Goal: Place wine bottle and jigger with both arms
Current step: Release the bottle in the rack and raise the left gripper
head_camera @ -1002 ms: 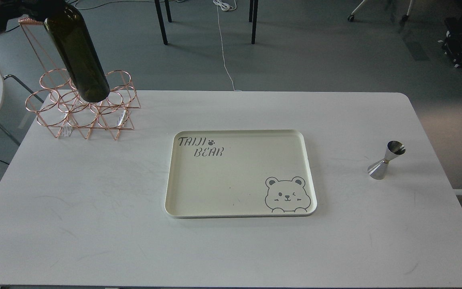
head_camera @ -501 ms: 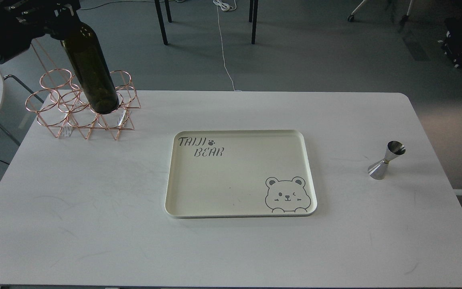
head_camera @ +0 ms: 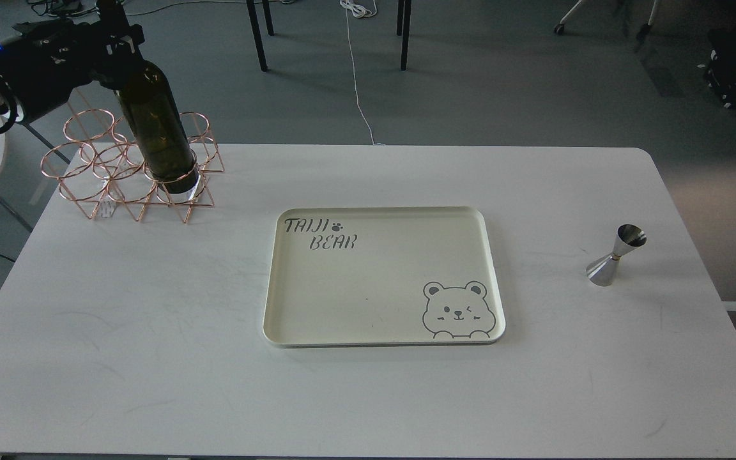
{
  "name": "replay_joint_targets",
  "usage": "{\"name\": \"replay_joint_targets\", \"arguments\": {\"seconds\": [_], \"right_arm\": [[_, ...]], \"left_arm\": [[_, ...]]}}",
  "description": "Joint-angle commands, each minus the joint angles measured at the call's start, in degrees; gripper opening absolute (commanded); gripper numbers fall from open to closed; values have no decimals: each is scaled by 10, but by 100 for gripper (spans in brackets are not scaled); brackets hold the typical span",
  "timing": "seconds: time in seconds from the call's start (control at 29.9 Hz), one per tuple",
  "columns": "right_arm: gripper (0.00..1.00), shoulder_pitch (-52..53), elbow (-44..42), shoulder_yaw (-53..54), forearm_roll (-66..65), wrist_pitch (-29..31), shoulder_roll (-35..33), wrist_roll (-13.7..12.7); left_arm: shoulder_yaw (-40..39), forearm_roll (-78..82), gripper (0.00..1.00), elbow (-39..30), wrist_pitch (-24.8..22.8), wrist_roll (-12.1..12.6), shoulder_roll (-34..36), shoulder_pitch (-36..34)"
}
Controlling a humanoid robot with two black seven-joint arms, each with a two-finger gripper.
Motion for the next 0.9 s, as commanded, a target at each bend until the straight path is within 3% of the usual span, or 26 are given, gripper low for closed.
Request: {"name": "replay_joint_targets", "arguments": {"seconds": [0.0, 0.43, 0.6, 0.67, 0.77, 0.87], "right_arm": [[98, 1, 0, -1, 0, 0, 0, 0], [98, 0, 0, -1, 0, 0, 0, 0], [98, 0, 0, -1, 0, 0, 0, 0], [98, 0, 0, -1, 0, 0, 0, 0], [98, 0, 0, -1, 0, 0, -1, 0], [98, 0, 0, -2, 0, 0, -1, 0]], "left_arm": [[7, -1, 21, 8, 4, 1, -5, 1], [18, -3, 39, 42, 5, 0, -31, 13], [18, -3, 57, 42, 12, 0, -31, 19], [18, -3, 69, 43, 17, 1, -31, 19], [17, -6, 76, 45, 24, 1, -32, 19], [10, -43, 92, 46, 39, 1, -41, 15]]}}
